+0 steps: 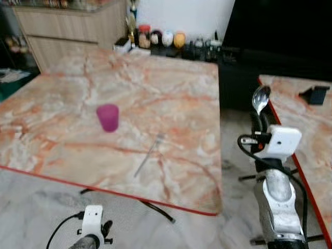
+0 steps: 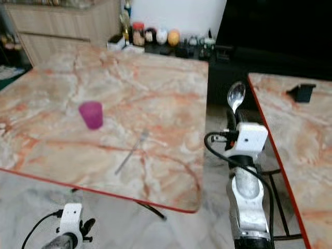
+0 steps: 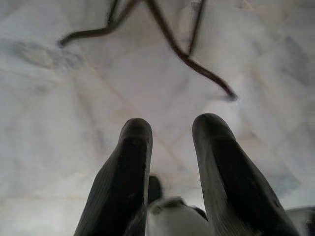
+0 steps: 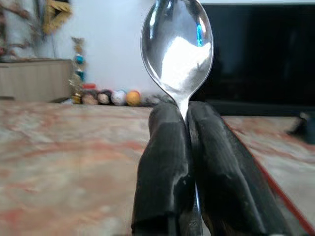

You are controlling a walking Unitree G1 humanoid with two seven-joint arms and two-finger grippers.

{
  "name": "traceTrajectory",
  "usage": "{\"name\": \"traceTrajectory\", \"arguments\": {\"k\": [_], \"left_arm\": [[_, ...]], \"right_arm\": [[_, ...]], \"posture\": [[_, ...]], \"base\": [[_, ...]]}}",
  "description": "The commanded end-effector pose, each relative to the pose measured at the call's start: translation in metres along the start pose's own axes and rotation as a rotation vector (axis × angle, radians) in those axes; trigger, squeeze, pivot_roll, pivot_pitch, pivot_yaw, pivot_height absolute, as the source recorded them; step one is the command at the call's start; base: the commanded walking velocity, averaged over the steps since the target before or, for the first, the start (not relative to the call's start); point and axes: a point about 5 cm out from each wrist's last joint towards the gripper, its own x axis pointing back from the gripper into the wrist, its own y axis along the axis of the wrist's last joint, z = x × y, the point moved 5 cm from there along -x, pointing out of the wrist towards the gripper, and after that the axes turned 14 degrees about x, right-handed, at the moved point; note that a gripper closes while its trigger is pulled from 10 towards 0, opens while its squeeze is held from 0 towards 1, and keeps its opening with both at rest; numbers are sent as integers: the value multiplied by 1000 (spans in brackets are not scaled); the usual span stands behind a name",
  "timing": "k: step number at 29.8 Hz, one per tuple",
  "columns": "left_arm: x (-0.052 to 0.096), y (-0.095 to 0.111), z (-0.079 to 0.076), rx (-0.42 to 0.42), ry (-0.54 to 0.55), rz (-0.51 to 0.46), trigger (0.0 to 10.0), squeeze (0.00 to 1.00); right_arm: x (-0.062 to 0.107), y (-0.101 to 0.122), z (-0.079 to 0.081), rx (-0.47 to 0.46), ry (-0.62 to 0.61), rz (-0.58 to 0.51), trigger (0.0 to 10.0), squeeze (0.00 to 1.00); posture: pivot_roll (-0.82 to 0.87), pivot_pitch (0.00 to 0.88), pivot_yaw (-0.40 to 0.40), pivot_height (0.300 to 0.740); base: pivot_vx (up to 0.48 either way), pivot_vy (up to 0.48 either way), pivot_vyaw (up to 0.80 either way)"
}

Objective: Setting the table

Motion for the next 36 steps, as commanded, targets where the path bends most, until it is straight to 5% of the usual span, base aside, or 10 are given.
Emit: {"name": "traceTrajectory", "arguments": {"k": [1,36], "left_arm": [[1,-4,4,4,11,16,10000,0],[1,-5,2,-11,-5,27,10000,0]], "right_arm": [[-4,7,-1,1,-1,-26,10000,0],[-6,9,2,2,4,-37,10000,0]], "posture": [[27,0,-52,727],[17,0,-42,727]], "base": [[0,-251,0],[0,-258,0]]}}
